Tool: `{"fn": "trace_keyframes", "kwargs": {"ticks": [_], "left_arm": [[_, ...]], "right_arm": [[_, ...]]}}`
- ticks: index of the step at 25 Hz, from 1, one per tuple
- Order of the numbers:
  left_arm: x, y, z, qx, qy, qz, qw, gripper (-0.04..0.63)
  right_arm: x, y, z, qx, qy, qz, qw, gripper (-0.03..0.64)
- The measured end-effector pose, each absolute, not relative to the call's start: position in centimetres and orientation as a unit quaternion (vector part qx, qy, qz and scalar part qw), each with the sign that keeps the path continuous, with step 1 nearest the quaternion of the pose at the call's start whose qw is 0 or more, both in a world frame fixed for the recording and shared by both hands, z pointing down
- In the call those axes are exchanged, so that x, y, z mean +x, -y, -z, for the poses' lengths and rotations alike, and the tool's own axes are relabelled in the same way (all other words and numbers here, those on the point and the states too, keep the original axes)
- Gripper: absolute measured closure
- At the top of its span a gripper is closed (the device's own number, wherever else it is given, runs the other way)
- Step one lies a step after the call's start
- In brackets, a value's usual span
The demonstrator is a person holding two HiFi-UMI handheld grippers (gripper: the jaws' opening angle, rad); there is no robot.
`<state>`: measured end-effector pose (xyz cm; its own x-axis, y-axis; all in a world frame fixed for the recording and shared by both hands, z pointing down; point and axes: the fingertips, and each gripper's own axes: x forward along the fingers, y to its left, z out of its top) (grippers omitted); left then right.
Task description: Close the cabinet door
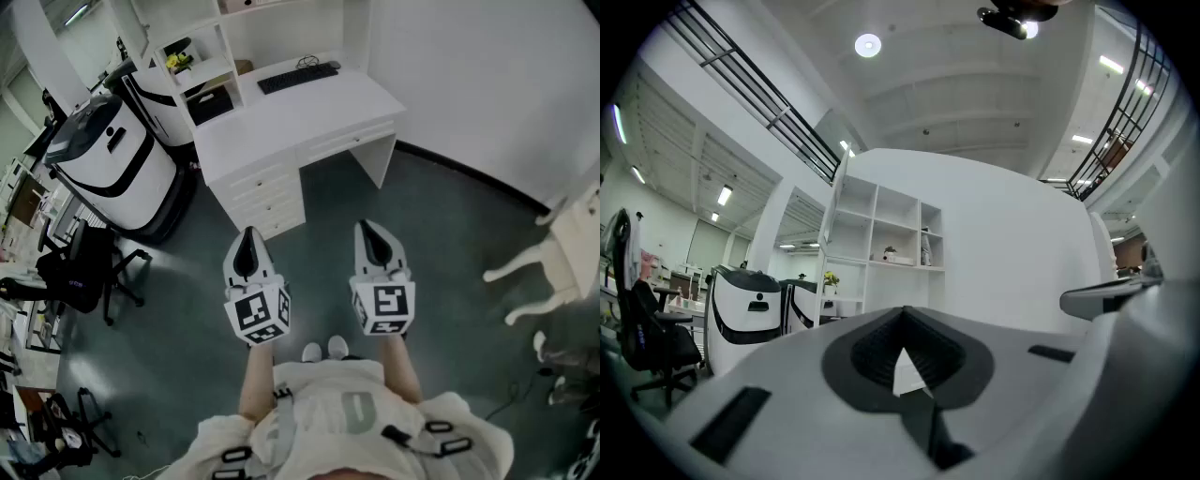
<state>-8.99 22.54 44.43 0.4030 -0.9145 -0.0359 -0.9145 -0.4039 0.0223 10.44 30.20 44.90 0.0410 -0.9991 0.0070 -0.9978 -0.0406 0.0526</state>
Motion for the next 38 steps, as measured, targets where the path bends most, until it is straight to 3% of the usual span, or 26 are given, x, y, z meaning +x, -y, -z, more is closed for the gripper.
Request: {"fn": "trace_keyframes", "kwargs": {"ticks": [28,38], "left_arm": [[-5.5,-20.7,-44.4,-0.83,-0.557,-0.034,-0.009,0.591],[-4.2,-14.9,-44.0,-0.833,-0.551,-0.05,0.006,0.591]], "right_arm": [[14.0,-27.5,-45.6,0.696,0.718,0.01,-0.008,0.612],[15.3,-21.9,-44.9,0.696,0.717,0.02,-0.024,0.612]]}}
